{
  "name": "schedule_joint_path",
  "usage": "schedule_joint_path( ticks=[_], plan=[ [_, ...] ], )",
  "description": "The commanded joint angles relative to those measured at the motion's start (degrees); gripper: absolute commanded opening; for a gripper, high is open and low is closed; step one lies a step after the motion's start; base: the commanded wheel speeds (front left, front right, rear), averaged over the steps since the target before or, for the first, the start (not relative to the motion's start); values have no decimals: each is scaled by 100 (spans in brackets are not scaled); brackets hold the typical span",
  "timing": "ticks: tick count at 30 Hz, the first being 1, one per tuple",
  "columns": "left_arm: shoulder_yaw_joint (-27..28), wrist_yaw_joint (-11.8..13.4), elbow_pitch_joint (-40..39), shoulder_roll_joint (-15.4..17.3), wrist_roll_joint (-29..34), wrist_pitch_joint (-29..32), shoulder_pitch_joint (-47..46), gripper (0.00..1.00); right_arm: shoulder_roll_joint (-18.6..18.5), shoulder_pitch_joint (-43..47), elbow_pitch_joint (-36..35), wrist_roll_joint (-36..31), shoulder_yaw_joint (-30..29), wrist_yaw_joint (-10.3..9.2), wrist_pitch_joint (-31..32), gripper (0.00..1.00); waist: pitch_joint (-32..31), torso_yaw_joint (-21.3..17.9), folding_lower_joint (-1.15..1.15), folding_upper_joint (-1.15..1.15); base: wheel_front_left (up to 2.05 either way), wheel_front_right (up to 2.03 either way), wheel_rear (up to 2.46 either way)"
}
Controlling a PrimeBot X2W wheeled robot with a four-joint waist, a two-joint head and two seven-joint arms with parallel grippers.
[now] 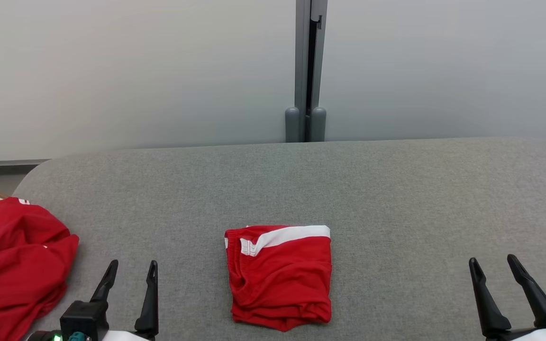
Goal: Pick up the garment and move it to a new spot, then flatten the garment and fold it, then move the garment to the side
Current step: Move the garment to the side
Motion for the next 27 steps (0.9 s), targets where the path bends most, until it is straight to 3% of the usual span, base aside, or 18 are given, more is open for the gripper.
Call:
schedule_joint_path(
  ticks=[1,9,18,27],
  plan=[
    [10,29,-27,20,51,-17,-113,100,-6,35,-3,6,-3,0,16,100,15,27,0,0,0,0,0],
    [-152,-82,-75,-82,143,-85,-542,100,-52,-233,579,178,207,0,91,100,350,462,0,0,0,0,0],
    [-297,-234,54,-340,184,-314,-1193,100,163,-1163,1989,700,1043,0,-194,100,1041,1073,0,0,0,0,0],
    [-224,-368,212,-566,191,-525,-1540,100,363,-2100,3373,1381,1735,0,-325,100,1421,1387,0,0,0,0,0]
  ],
)
